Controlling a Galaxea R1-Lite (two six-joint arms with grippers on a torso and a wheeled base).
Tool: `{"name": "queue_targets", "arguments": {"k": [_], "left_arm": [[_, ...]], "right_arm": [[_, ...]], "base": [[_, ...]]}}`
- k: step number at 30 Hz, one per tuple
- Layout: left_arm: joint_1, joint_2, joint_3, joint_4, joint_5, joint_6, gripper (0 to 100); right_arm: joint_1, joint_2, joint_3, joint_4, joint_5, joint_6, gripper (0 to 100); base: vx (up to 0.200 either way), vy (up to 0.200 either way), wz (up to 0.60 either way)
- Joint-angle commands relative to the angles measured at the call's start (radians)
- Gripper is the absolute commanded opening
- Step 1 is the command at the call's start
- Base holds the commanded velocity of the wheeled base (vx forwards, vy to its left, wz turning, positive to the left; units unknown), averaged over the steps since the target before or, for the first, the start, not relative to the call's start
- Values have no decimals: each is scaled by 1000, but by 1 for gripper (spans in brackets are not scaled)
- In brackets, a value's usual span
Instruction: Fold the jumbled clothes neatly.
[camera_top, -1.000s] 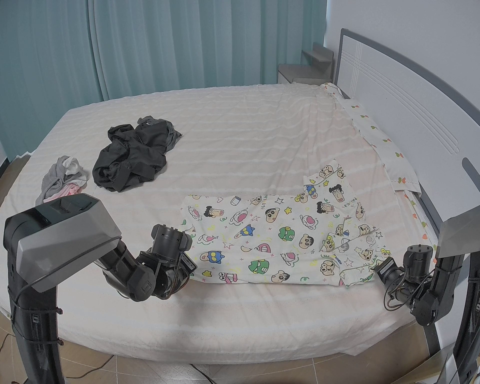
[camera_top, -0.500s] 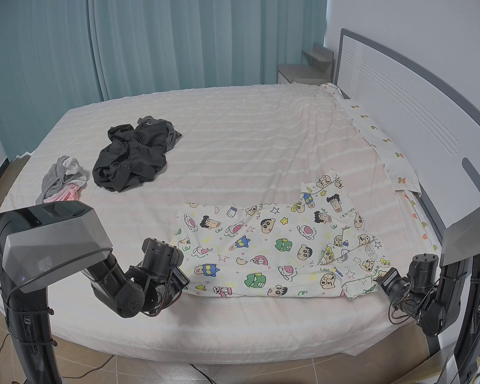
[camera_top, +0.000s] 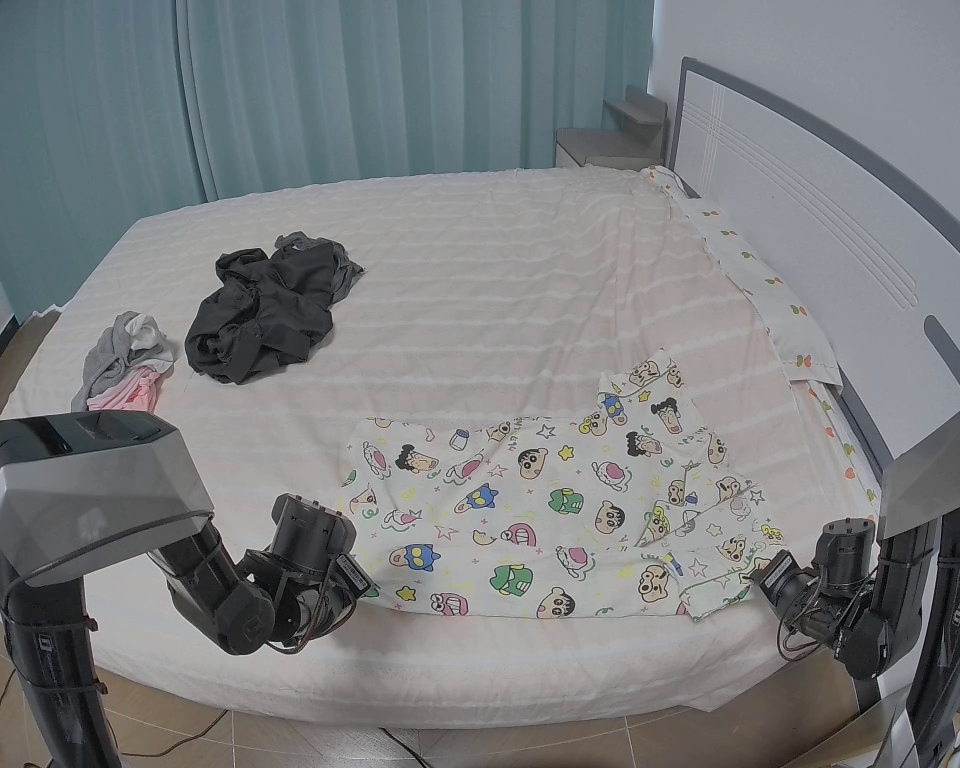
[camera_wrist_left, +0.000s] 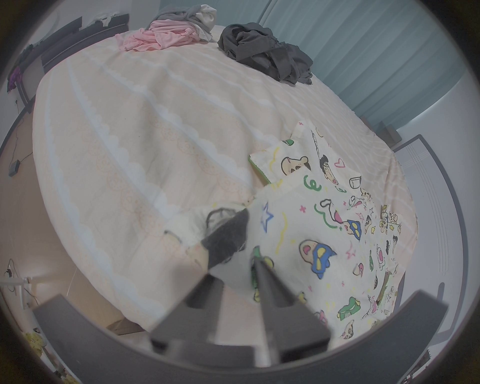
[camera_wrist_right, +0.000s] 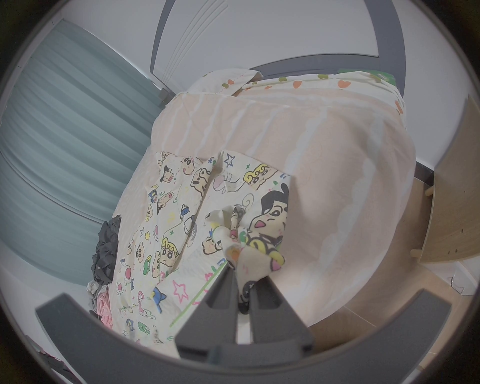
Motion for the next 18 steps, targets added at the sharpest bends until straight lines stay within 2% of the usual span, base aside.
{"name": "queue_targets", "arguments": {"k": [1, 2, 12, 18], "left_arm": [[-3, -4, 2, -1, -2, -11, 100], [-1, -7, 2, -1, -2, -14, 100], [2, -176, 76, -1, -35, -3, 100], [2, -389, 155, -1, -104, 75, 100]], "right_arm": [[2, 15, 0, -11, 2, 0, 0], [2, 14, 1, -11, 3, -1, 100], [-15, -38, 43, -11, -1, -3, 100], [-49, -216, 107, -10, -4, 2, 100]], "base": [[0, 0, 0], [0, 0, 0], [0, 0, 0], [0, 0, 0]]}}
